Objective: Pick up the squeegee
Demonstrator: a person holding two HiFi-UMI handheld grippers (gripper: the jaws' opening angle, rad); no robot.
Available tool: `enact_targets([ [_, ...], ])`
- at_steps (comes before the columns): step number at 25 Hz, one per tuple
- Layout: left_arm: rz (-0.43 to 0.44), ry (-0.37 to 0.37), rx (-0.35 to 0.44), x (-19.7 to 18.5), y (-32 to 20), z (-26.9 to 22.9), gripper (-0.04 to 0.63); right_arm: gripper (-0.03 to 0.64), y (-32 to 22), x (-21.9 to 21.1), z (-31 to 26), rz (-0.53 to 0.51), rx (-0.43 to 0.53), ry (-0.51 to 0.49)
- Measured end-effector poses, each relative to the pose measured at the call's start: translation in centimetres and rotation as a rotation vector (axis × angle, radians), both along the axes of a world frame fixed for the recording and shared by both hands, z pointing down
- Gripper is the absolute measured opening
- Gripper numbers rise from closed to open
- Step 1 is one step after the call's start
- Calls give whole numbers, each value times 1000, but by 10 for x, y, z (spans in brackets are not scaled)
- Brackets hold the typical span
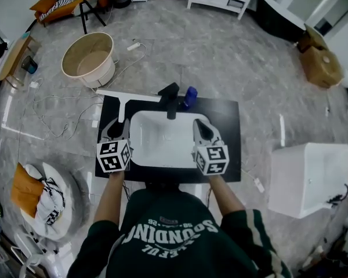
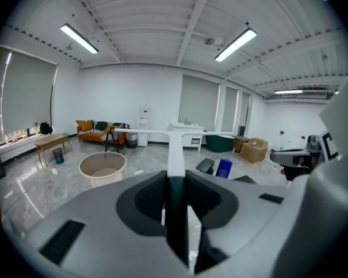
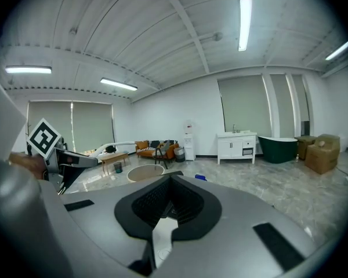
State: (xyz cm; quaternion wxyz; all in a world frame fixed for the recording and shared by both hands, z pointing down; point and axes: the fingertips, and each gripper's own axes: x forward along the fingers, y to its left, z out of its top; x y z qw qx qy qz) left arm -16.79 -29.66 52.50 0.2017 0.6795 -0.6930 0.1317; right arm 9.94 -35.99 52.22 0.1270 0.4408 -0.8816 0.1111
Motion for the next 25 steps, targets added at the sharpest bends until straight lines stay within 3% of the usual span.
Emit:
enact_targets([
  [10,114,-87,126,22,-15,-47,91,0,0,7,-16,68,60,15],
  [25,174,-93,125,29,-19,-47,91,0,10,10,-27,97,93,41],
])
